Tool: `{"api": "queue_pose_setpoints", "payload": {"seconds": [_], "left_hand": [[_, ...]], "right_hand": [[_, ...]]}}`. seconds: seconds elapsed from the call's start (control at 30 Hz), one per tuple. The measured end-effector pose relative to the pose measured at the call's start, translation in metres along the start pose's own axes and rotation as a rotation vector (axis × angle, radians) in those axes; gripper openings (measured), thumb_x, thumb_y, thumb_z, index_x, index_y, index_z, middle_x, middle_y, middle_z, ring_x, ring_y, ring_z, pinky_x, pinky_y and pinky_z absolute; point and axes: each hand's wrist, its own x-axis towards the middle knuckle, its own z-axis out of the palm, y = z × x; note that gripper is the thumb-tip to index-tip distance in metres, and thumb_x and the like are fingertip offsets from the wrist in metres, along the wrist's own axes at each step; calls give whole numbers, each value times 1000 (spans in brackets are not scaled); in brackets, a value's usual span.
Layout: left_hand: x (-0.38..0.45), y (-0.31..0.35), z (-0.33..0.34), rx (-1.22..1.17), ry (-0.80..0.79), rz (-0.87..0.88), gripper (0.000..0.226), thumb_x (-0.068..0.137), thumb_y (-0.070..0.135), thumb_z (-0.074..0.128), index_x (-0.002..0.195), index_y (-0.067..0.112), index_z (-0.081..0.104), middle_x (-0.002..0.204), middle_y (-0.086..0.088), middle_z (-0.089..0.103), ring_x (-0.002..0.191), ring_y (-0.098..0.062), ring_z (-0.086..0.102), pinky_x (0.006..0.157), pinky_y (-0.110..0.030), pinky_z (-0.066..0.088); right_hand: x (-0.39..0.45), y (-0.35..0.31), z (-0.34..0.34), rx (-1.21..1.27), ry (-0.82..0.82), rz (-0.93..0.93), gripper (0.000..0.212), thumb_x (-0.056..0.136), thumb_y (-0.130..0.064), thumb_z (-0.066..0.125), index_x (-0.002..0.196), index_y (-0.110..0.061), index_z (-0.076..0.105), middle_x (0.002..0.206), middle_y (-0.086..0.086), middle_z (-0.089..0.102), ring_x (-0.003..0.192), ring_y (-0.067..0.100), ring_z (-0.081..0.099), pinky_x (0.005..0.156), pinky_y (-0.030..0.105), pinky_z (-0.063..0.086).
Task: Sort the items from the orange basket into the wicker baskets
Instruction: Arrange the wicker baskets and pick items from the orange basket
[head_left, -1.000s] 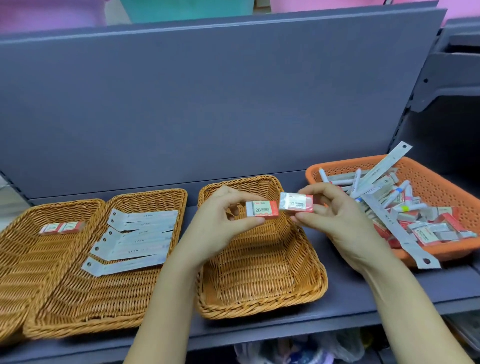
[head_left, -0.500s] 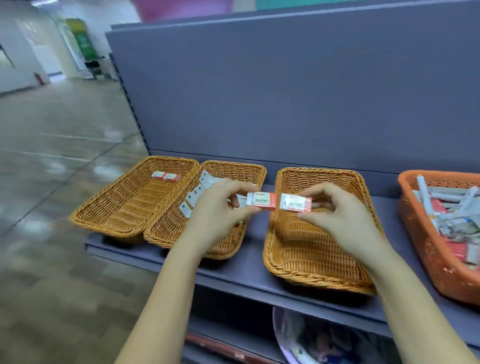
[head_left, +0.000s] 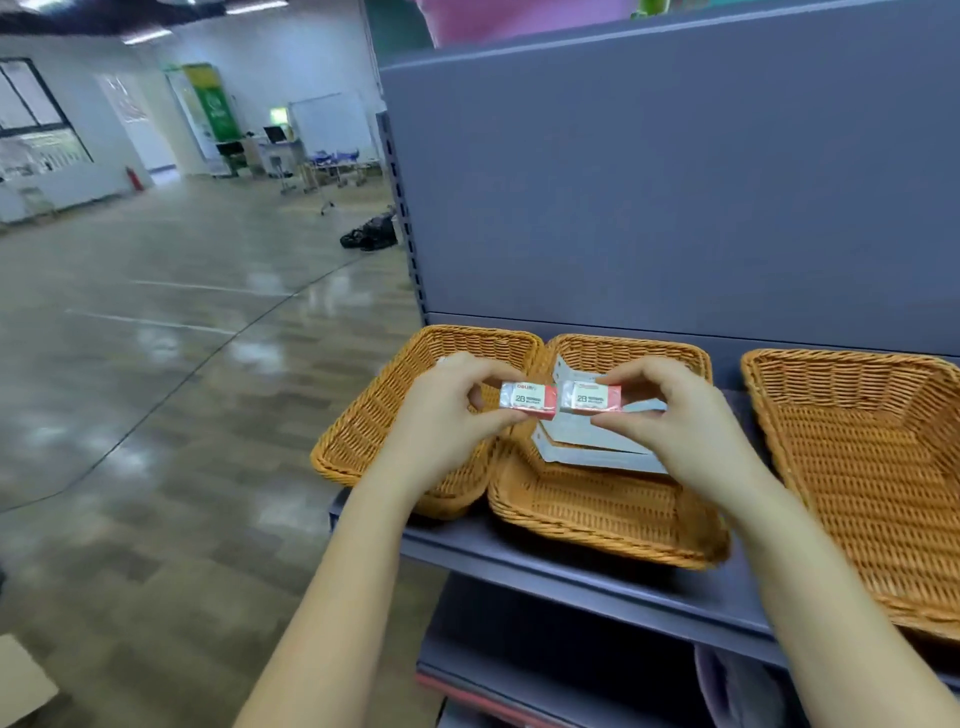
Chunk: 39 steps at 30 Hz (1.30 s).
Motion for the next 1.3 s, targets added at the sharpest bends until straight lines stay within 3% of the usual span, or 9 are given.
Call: {"api": "queue_pose_setpoints", "payload": {"seconds": [0.17, 0.3, 0.43, 0.6, 0.8, 0.97, 1.07, 1.3], "left_hand": [[16, -37, -12, 32, -35, -18, 34, 79, 27, 74, 111, 33, 66, 85, 15, 52, 74, -7, 47, 70, -23, 39], [36, -56, -15, 43, -55, -38, 32, 81, 28, 72, 111, 33, 64, 85, 17, 50, 76, -8, 48, 65, -17, 38], [55, -73, -14, 90, -101, -52, 32, 82, 31, 71, 114, 31, 63, 93, 21, 50, 75, -1, 47, 60, -9, 38], [76, -101, -16, 184, -174, -79, 31, 83, 30, 71, 113, 29, 63, 96, 17, 50, 72, 2, 45, 57, -9, 31], [103, -139, -20, 210, -272, -106, 28, 81, 33, 72, 108, 29, 65, 101, 14, 59, 73, -4, 48, 61, -18, 38], [122, -165, -12, 383, -391, -24, 37, 82, 45, 67, 114, 26, 62, 116, 8, 60, 100, -9, 51, 79, -28, 47], [128, -178, -3, 481, -411, 67, 41, 83, 50, 64, 115, 24, 62, 115, 6, 61, 107, -13, 50, 81, -29, 45], [142, -200, 6, 540, -429, 200, 41, 86, 52, 59, 117, 25, 60, 116, 6, 62, 109, -16, 48, 88, -31, 38]], "right_hand": [[27, -11, 33, -67, -28, 16, 27, 77, -13, 76, 96, -25, 61, 96, -9, 60, 83, 0, 55, 66, 0, 40], [53, -10, 46, -134, -61, 42, 25, 80, -19, 74, 100, -24, 60, 98, -10, 59, 84, 2, 56, 62, 8, 45], [76, -1, 56, -172, -80, 55, 25, 79, -20, 74, 99, -25, 60, 101, -8, 62, 90, 8, 57, 69, 19, 49], [98, 7, 73, -277, -161, 74, 26, 83, -22, 70, 107, -20, 60, 100, -8, 57, 86, 4, 52, 61, 10, 40], [123, 8, 101, -363, -197, 93, 27, 83, -27, 69, 107, -19, 59, 112, -2, 60, 92, 8, 52, 68, 17, 45], [138, 8, 128, -409, -184, 136, 32, 83, -33, 69, 109, -18, 59, 115, -1, 59, 91, 7, 51, 65, 15, 43], [142, 9, 141, -429, -167, 166, 29, 82, -33, 70, 105, -20, 60, 111, -4, 60, 89, 7, 52, 63, 14, 42], [145, 10, 156, -463, -134, 218, 24, 81, -28, 72, 100, -21, 60, 106, -3, 59, 92, 12, 55, 76, 25, 47]]}}
